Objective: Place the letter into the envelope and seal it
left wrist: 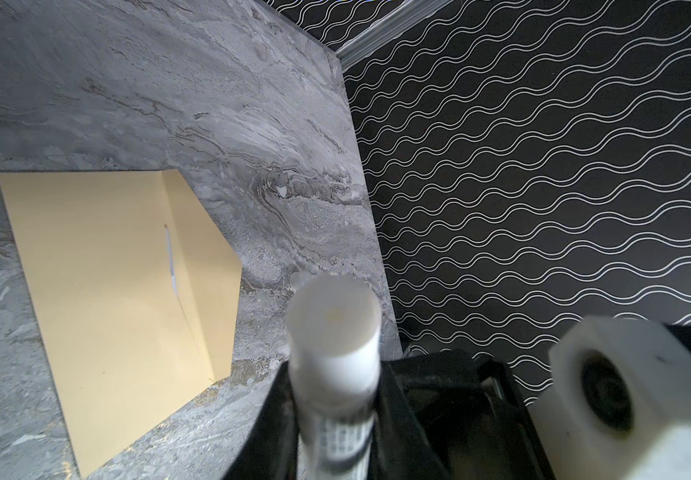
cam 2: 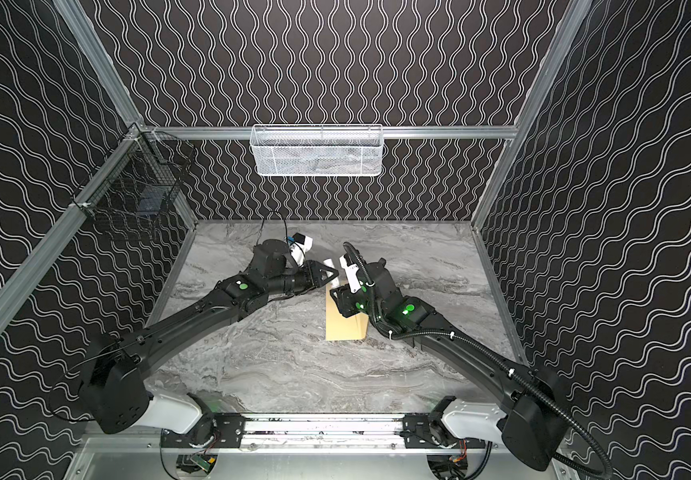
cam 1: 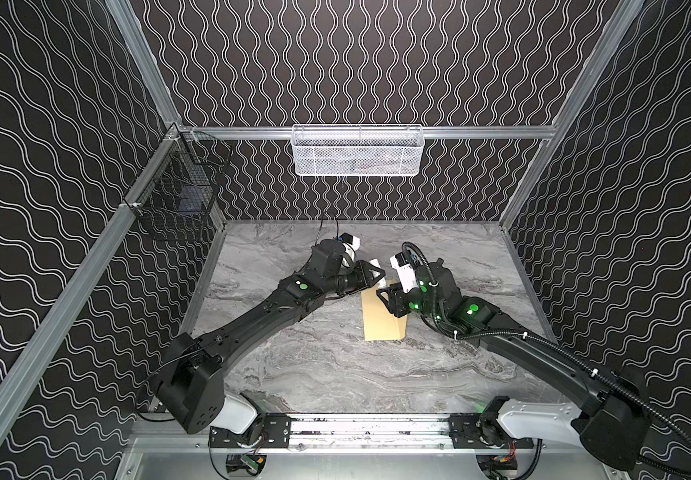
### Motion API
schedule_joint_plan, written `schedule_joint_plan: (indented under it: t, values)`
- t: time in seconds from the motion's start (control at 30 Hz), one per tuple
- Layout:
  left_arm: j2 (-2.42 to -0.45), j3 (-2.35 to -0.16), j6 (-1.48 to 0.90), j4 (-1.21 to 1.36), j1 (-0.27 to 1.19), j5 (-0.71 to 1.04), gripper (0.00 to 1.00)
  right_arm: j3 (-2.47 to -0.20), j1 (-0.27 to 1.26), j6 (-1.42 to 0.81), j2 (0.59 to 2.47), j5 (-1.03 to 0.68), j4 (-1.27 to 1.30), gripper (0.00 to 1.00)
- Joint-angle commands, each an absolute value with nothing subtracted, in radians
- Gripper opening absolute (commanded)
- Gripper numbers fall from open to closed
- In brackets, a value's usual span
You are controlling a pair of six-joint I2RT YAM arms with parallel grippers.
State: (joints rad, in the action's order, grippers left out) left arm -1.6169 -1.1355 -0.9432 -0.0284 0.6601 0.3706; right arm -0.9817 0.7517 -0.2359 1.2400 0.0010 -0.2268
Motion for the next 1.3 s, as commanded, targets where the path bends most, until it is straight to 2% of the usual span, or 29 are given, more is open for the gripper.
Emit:
schedule_joint_plan:
  t: [0.0, 0.2, 0.67, 0.77, 0.87, 0.97, 1.13, 1.27]
  values:
    - [-1.622, -1.137, -0.933, -0.001, 0.660, 0.374, 0.00, -0.988, 0.753, -0.245, 1.241, -0.003, -0.226, 0.41]
    - [-1.627, -1.132, -0.936, 0.006, 0.660, 0.383, 0.00, -0.990, 0.752, -0.253, 1.250, -0.027, -0.216, 0.30]
    - [-1.642, -1.095, -0.953, 0.071, 0.659, 0.421, 0.00, -1.010, 0.726, -0.302, 1.233, -0.103, -0.188, 0.13]
    - [-1.648, -1.083, -0.967, 0.147, 0.657, 0.467, 0.00, -0.969, 0.645, -0.355, 1.200, -0.278, -0.121, 0.13]
    - [-1.651, -1.088, -0.965, 0.169, 0.655, 0.487, 0.00, -0.908, 0.493, -0.458, 1.188, -0.595, 0.011, 0.13]
    - [-1.657, -1.085, -0.983, 0.218, 0.649, 0.511, 0.00, -0.845, 0.377, -0.565, 1.193, -0.811, 0.158, 0.14]
    - [-1.688, -1.076, -1.040, 0.354, 0.644, 0.559, 0.00, -0.760, 0.322, -0.745, 1.223, -1.037, 0.426, 0.16]
    - [-1.705, -1.089, -1.054, 0.394, 0.644, 0.584, 0.00, -0.713, 0.314, -0.890, 1.251, -1.126, 0.650, 0.19]
